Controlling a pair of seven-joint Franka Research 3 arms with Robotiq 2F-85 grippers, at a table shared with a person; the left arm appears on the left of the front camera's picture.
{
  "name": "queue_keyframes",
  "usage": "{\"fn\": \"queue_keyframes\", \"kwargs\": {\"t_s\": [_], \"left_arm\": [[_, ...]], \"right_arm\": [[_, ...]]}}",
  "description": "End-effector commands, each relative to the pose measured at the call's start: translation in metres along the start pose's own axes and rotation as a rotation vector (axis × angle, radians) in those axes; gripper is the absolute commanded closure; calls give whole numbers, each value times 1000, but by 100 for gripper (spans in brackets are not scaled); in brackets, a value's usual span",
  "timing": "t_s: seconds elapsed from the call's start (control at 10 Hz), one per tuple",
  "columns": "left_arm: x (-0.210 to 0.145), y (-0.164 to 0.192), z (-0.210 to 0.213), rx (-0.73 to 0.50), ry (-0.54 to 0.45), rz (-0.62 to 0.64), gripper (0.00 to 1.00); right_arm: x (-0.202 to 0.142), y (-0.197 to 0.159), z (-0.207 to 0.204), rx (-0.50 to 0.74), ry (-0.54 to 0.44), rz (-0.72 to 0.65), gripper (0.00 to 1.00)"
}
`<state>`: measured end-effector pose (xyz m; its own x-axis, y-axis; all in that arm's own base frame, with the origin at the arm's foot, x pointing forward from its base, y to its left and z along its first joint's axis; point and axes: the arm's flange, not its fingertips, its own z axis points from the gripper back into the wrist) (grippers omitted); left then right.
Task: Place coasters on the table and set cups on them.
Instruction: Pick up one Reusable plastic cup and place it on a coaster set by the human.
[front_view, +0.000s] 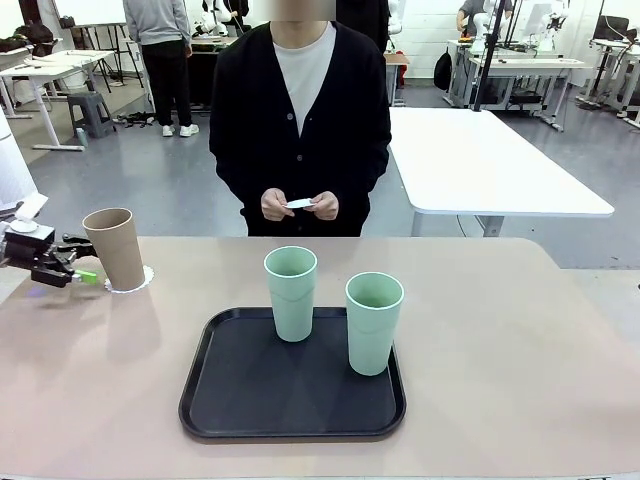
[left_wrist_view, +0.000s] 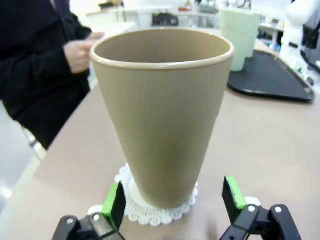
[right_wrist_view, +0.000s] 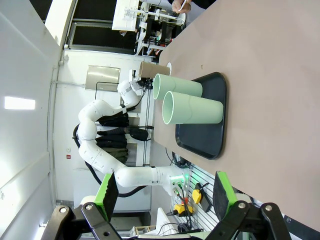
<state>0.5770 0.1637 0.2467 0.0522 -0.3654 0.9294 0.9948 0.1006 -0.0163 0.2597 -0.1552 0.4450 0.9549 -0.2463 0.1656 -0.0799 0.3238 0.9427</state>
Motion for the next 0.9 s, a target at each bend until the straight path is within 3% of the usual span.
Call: {"fn": "queue_keyframes", "kwargs": {"t_s": [0.0, 0.3, 0.4, 0.6, 0.8], "left_arm": [[26, -18, 23, 15, 140, 29, 0], [80, -45, 58, 102, 370, 39, 0], [106, -58, 63, 127, 404, 29, 0], [152, -81, 54, 254, 549, 75, 0], [191, -103, 33, 257, 710, 182, 0]], "right_arm": [[3, 1, 0, 27, -11, 19, 0], [3, 1, 0, 27, -11, 19, 0], [3, 1, 0, 27, -11, 19, 0], [3, 1, 0, 27, -11, 19, 0], [3, 1, 0, 27, -11, 19, 0]]}}
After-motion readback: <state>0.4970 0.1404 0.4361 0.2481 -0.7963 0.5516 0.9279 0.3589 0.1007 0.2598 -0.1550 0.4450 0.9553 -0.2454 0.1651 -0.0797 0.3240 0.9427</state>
